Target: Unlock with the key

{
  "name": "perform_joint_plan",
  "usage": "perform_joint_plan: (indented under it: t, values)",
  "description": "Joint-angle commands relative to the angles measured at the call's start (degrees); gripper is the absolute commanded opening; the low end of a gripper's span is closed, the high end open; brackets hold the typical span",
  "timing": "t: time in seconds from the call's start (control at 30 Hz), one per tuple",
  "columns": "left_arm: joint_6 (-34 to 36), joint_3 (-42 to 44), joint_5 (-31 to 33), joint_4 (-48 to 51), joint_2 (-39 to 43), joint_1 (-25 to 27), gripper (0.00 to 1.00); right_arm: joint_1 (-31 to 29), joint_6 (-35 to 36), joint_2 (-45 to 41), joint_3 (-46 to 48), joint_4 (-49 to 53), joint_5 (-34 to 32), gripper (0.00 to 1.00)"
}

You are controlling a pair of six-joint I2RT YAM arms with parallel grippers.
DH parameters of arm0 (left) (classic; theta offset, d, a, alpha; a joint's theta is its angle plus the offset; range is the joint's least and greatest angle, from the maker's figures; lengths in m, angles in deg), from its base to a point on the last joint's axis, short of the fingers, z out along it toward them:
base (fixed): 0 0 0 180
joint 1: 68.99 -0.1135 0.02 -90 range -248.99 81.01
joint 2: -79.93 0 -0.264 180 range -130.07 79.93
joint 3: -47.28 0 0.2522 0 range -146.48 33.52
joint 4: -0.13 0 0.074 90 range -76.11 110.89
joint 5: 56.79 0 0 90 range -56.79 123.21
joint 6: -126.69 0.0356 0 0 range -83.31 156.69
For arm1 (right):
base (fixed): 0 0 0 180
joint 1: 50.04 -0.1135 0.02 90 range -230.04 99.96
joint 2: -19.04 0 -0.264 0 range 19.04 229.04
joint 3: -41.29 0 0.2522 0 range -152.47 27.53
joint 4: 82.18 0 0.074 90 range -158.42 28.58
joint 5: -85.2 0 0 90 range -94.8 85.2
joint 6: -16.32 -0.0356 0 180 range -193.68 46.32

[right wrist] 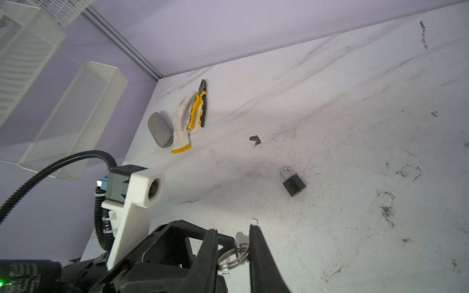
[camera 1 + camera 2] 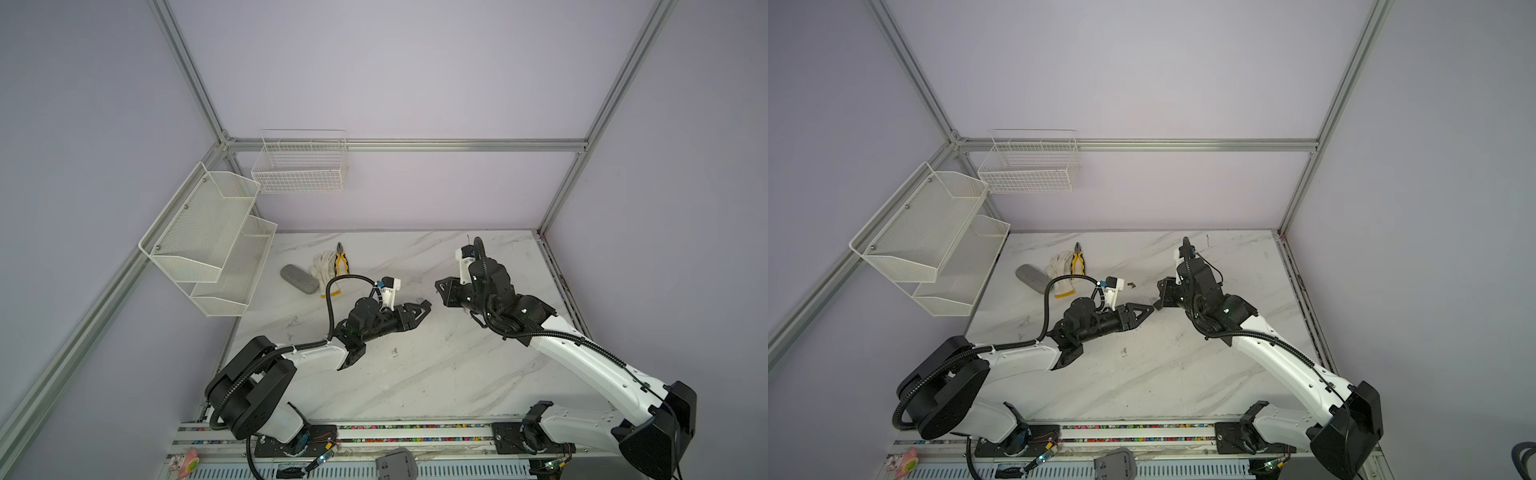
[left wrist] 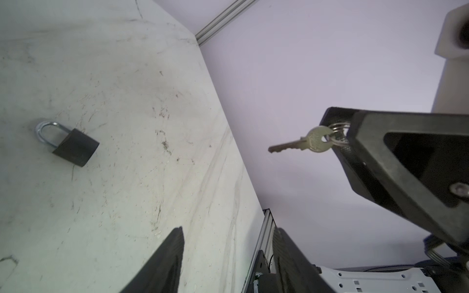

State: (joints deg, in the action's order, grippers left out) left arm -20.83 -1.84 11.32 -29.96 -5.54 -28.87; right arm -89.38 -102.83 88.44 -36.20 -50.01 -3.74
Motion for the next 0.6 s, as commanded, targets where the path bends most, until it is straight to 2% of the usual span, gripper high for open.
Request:
perform_joint_plan:
  t: [0.0,0.17,0.27,0.33,0.47,0.57]
  values:
    - [1.16,1.98,-0.16,-14.87,1.45,1.57,0.59,-0.31,-3.2,0.63,-2.43,-1.41,4.99,0.2]
    - [7.56,5.71,3.15,-25.55,-0.05,3.41,0.53,-0.31,-4.58,0.96,-4.87,-2.37,7.86,0.19]
    - [3.32,5.89,1.02,-36.98,-3.07,1.82,0.54,-0.31,-5.3,0.45,-4.86,-3.35,10.43,0.19]
    - [1.0,4.98,-0.83,-40.92,-4.05,1.63,0.59,-0.31,-5.39,0.25,-5.25,-3.46,10.65,0.19]
    - [-0.92,4.28,-2.03,-42.23,-3.45,1.44,0.65,-0.26,-5.53,-0.01,-5.88,-4.15,11.42,0.18]
    - [-1.6,4.31,-0.27,-42.19,-2.74,0.91,0.65,-0.29,-5.81,-0.25,-6.33,-4.81,12.17,0.18]
